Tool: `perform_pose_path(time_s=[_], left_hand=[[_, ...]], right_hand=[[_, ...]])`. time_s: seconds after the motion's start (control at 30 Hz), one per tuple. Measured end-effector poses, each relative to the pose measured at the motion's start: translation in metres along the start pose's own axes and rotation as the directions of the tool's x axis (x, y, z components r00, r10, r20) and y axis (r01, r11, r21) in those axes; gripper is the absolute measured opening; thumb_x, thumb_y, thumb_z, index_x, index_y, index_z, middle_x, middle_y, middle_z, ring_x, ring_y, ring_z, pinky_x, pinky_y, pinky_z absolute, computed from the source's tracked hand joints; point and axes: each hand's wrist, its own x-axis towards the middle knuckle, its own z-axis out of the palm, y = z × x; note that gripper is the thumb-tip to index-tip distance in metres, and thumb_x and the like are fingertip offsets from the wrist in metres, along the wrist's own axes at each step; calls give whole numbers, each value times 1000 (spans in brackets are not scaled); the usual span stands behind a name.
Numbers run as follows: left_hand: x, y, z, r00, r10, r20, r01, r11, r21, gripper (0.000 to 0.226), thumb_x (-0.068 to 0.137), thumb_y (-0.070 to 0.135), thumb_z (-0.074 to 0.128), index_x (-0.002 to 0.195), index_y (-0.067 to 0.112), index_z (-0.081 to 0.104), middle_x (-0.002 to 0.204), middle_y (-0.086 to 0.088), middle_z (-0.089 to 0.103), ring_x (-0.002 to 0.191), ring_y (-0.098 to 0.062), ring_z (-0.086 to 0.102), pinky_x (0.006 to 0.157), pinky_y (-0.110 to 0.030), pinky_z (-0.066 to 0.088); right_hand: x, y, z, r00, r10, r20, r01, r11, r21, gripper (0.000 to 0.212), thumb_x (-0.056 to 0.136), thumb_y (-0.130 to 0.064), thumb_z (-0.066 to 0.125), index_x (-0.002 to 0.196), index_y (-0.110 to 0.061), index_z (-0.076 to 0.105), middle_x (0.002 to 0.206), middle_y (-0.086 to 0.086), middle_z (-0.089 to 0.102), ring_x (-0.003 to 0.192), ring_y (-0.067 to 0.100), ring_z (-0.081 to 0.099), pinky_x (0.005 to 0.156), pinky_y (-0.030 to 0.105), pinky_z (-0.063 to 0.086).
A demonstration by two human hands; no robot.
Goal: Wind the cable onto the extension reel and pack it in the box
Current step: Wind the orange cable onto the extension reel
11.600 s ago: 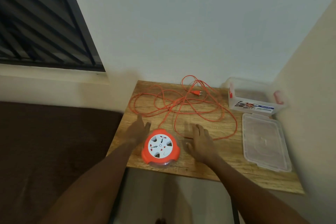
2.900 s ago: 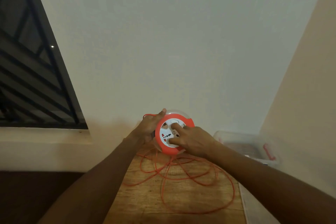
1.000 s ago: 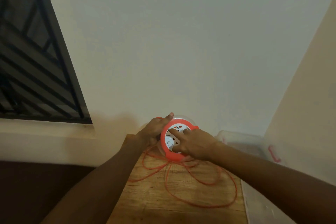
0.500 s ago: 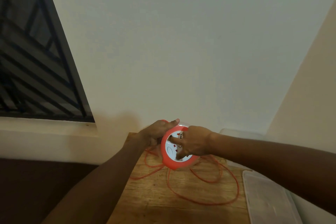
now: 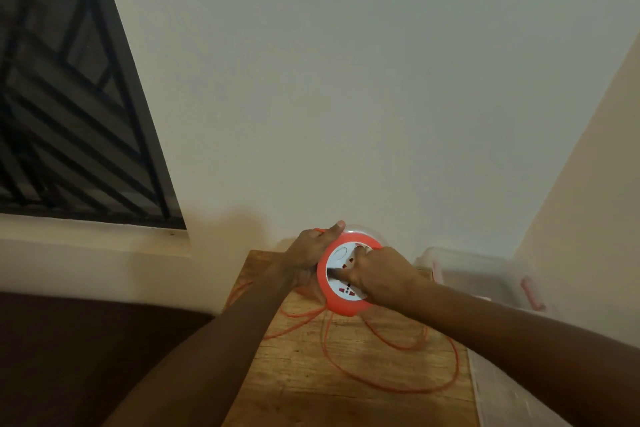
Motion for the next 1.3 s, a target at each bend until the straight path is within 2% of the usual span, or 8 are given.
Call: perform_pose_path(time_s=[0.13,0.23,0.33,0.47,0.67,0.77,0.87,1.3], left_hand=[[-2,-3,10,995,62,-79,-68,995,-78,51,94,57,64,102,9,78,96,-12,82,83,-32,80,70,-39,66],[-5,-5,20,984,130,-125,-137,990,-45,59,88,60,69,86,1,76,86,-18,79,76,-36,74,67,-36,62],[-7,-11,28,984,133,-121,-137,990,-23,59,94,55,66,95,-3,77,92,-21,80,82,-37,77,78,-48,64],[-10,-11,32,988,130,-83,-130,991,0,58,98,52,63,101,-5,76,96,-25,79,90,-47,76,84,-56,62],[-7,0,25,980,158,-118,-160,987,-6,72,96,54,63,104,-17,67,104,-40,70,82,-46,72,75,-43,60],[-3,5,13,986,108,-124,-105,994,32,63,97,57,60,105,-4,75,97,-24,79,81,-38,79,78,-45,65],[0,9,3,991,75,-109,-73,997,20,68,97,57,61,106,-10,72,100,-28,77,87,-43,77,86,-50,62],[0,28,1,996,2,87,-17,985,171,59,92,61,62,95,4,78,93,-19,79,73,-30,77,80,-41,63]], right_hand=[[-1,-25,25,880,470,-68,-377,778,503,72,89,-37,63,151,-43,27,137,9,59,114,29,63,84,41,57],[9,-52,34,589,793,156,-397,116,910,67,88,-37,64,149,-35,37,142,1,56,124,26,56,96,41,52],[21,-67,34,463,688,559,-84,-594,800,71,90,-41,69,152,-31,34,147,5,48,124,29,52,93,47,55],[20,-68,32,449,615,648,40,-738,673,73,92,-37,69,153,-35,31,144,4,49,114,30,60,61,29,54],[8,-74,29,626,670,398,-100,-437,894,104,83,-29,73,156,-36,-1,116,-1,67,71,10,65,46,17,47],[-13,-73,33,712,702,-1,-294,299,908,71,87,-27,69,148,-31,33,127,-9,61,93,11,66,57,11,49],[-30,-45,38,896,357,-264,-224,877,426,43,89,-17,65,130,-30,55,141,10,50,95,28,68,64,35,59],[-20,24,-23,957,-269,109,289,923,-255,57,95,-24,63,144,-41,40,157,16,20,104,37,61,73,42,58]])
